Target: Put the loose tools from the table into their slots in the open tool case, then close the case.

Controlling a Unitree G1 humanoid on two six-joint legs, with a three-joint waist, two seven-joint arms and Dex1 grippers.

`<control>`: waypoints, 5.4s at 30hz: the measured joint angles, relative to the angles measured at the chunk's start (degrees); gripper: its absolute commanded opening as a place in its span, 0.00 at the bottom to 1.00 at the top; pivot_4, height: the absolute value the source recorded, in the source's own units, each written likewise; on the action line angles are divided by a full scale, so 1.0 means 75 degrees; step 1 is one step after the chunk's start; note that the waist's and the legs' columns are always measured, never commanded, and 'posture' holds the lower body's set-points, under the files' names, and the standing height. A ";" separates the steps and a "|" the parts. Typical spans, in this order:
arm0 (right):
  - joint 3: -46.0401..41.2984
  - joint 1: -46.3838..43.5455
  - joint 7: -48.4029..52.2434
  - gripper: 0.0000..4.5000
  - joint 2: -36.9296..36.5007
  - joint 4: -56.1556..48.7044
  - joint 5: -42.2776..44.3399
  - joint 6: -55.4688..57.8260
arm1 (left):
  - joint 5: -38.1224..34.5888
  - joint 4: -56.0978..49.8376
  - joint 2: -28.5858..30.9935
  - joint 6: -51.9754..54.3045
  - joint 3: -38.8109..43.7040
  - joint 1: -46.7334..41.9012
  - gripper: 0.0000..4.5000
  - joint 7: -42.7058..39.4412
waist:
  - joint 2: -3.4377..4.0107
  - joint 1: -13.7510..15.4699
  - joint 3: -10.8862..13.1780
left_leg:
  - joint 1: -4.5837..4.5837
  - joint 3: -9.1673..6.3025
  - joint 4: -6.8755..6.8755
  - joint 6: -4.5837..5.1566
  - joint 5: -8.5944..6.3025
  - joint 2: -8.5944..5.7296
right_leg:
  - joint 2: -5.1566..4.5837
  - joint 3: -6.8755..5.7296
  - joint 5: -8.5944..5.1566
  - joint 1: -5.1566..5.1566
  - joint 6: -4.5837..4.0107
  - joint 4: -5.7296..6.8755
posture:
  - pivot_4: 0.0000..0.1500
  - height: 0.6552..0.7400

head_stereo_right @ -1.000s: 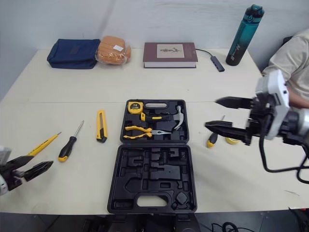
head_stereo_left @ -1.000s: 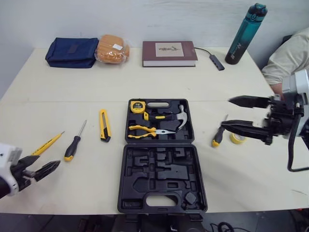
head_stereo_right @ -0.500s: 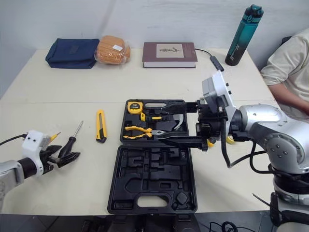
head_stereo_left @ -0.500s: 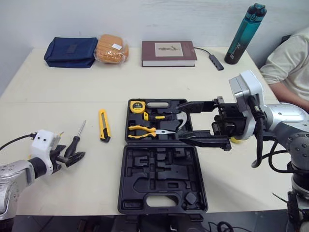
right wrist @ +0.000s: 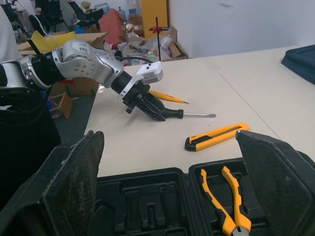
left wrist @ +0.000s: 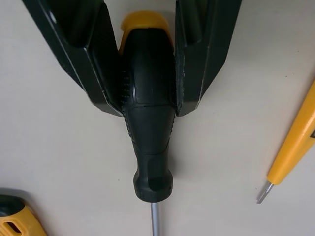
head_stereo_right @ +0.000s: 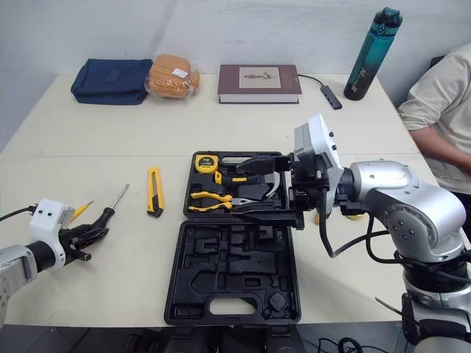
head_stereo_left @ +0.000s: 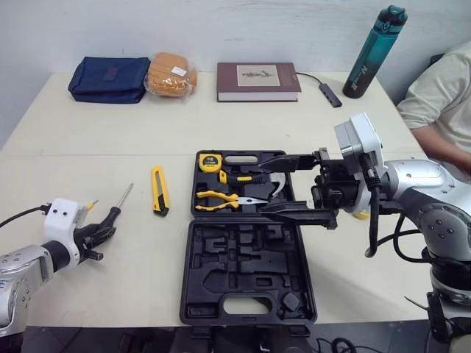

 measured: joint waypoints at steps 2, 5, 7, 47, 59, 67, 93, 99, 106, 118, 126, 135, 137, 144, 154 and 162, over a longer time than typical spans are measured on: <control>0.0035 0.0000 0.0044 1.00 0.0012 0.0007 -0.0033 -0.0042 | 0.0012 -0.0052 0.0077 -0.0129 0.0017 0.0156 0.18 -0.0083 | 0.0000 -0.0014 0.0000 | 0.0000 0.0000 -0.0003 0.0000 0.0000 0.0001 | 0.0001 0.0000 0.0000 -0.0001 0.0000 -0.0002 | 1.00 1.00; 0.0047 0.0001 0.0150 1.00 0.0021 0.0037 -0.0092 -0.0137 | -0.0095 -0.0407 0.0306 -0.0104 0.0102 0.0437 0.18 -0.0448 | -0.0002 -0.0002 0.0001 | -0.0006 -0.0003 -0.0004 -0.0001 0.0000 0.0002 | 0.0001 -0.0002 0.0000 -0.0004 0.0000 -0.0008 | 1.00 1.00; 0.0052 0.0005 0.0257 1.00 0.0012 0.0083 -0.0093 -0.0137 | -0.0211 -0.0707 0.0683 -0.0057 0.0145 0.0402 0.18 -0.0778 | -0.0022 0.0007 0.0010 | -0.0009 -0.0007 -0.0004 -0.0004 0.0002 0.0002 | 0.0001 -0.0005 0.0000 -0.0005 -0.0001 -0.0007 | 1.00 1.00; -0.1939 0.4435 -0.0084 1.00 -0.2132 -0.0918 -0.0610 0.0310 | 0.1347 -0.1487 0.0917 0.0356 -0.7840 -0.6603 0.18 -0.3816 | -0.0030 0.0241 0.0022 | -0.0029 -0.0010 0.0055 0.0014 0.0016 -0.0002 | 0.0024 0.0005 0.0009 0.0018 0.0016 -0.0012 | 1.00 1.00; -0.1936 0.4470 -0.0076 1.00 -0.2146 -0.0913 -0.0741 0.0180 | 0.2057 -0.1108 0.0660 -0.0265 -0.8038 -0.6469 0.18 -0.3931 | -0.0030 0.0238 0.0022 | -0.0029 -0.0013 0.0070 0.0016 0.0015 0.0000 | 0.0026 0.0002 0.0009 0.0026 0.0017 -0.0009 | 1.00 1.00; -0.1919 0.4367 -0.0091 1.00 -0.2143 -0.0913 -0.0744 0.0168 | 0.2333 -0.0894 0.0401 -0.0564 -0.8016 -0.6431 0.58 -0.4038 | -0.0030 0.0248 0.0022 | -0.0023 -0.0019 0.0084 0.0024 0.0010 -0.0001 | 0.0025 -0.0002 0.0011 0.0046 0.0021 -0.0011 | 1.00 1.00; -0.1750 0.4319 -0.0291 1.00 -0.1811 -0.0975 -0.0752 0.0003 | 0.1214 0.2176 -0.1658 -0.5010 -0.5205 -0.4352 0.01 -0.4850 | -0.0028 0.0237 0.0023 | -0.0004 -0.0035 0.0094 0.0038 0.0002 0.0000 | 0.0018 -0.0035 0.0018 0.0087 0.0033 -0.0026 | 1.00 1.00; -0.1630 0.4320 -0.0349 1.00 -0.1800 -0.0975 -0.0771 0.0005 | 0.1595 0.2302 -0.1741 -0.5148 -0.5526 -0.4397 0.01 -0.4870 | -0.0028 0.0217 0.0023 | 0.0001 -0.0035 0.0095 0.0038 0.0002 0.0001 | 0.0018 -0.0034 0.0018 0.0087 0.0034 -0.0024 | 1.00 1.00; -0.1629 0.4345 -0.0410 1.00 -0.1800 -0.0975 -0.0776 0.0009 | 0.2153 0.2250 -0.1490 -0.5040 -0.6058 -0.4780 0.01 -0.4867 | -0.0024 0.0223 0.0016 | 0.0021 -0.0037 0.0095 0.0040 0.0000 0.0001 | 0.0018 -0.0035 0.0018 0.0110 0.0034 -0.0029 | 1.00 1.00; -0.1628 0.4629 -0.0523 1.00 -0.1746 -0.1037 -0.0825 -0.0002 | 0.2530 0.2145 -0.1443 -0.4790 -0.6500 -0.4756 0.01 -0.4446 | 0.0030 0.0220 -0.0152 | 0.0156 -0.0045 0.0052 0.0085 -0.0068 0.0006 | 0.0012 -0.0027 0.0017 0.0261 0.0033 -0.0098 | 1.00 1.00; -0.1917 0.4995 -0.0659 1.00 -0.1639 -0.0987 -0.1039 -0.0281 | 0.0891 0.1172 -0.1338 -0.3433 -0.5108 -0.3408 0.29 -0.4552 | 0.0047 0.0129 -0.0139 | 0.0125 -0.0053 0.0009 0.0023 -0.0034 0.0011 | 0.0013 -0.0033 0.0017 0.0212 0.0031 -0.0131 | 1.00 1.00; -0.4230 0.6142 0.0075 1.00 -0.2077 0.0440 -0.1449 -0.0478 | -0.1027 -0.0514 0.0015 -0.2062 -0.0601 -0.0209 0.98 -0.4067 | 0.0051 0.0090 -0.0022 | 0.0110 -0.0065 -0.0005 0.0044 -0.0038 0.0001 | 0.0011 -0.0055 0.0017 0.0225 0.0032 -0.0175 | 1.00 1.00; -0.4587 0.6363 0.0278 1.00 -0.2177 0.0761 -0.1630 -0.0557 | -0.1066 -0.0508 0.0099 -0.2059 0.0046 0.0388 0.98 -0.4031 | 0.0037 0.0088 -0.0009 | 0.0112 -0.0065 -0.0006 0.0046 -0.0039 0.0003 | 0.0011 -0.0055 0.0017 0.0225 0.0032 -0.0173 | 1.00 1.00; -0.5406 0.6787 0.0829 1.00 -0.2357 0.2422 -0.2543 -0.1287 | -0.0503 0.1498 0.0643 -0.3010 0.2204 0.1541 0.98 -0.3937 | 0.0042 0.0183 0.0001 | 0.0120 -0.0066 -0.0038 0.0064 -0.0069 0.0002 | 0.0004 -0.0047 0.0010 0.0200 0.0010 -0.0173 | 1.00 1.00; -0.5813 0.6922 0.1079 1.00 -0.2483 0.4094 -0.3483 -0.2230 | 0.0030 0.4261 0.1256 -0.4320 0.3212 0.1867 0.98 -0.3913 | 0.0051 0.0116 0.0002 | 0.0013 -0.0050 -0.0052 0.0011 -0.0053 0.0005 | 0.0003 -0.0050 0.0002 0.0073 -0.0005 -0.0153 | 1.00 1.00; -0.5844 0.7047 0.0597 1.00 -0.1737 0.2462 -0.3013 -0.1512 | -0.0170 0.3590 0.1314 -0.4179 0.2647 0.1570 0.98 -0.4021 | 0.0054 0.0024 0.0003 | 0.0017 -0.0052 -0.0047 0.0038 -0.0065 0.0007 | 0.0001 -0.0046 0.0005 0.0075 -0.0001 -0.0131 | 1.00 1.00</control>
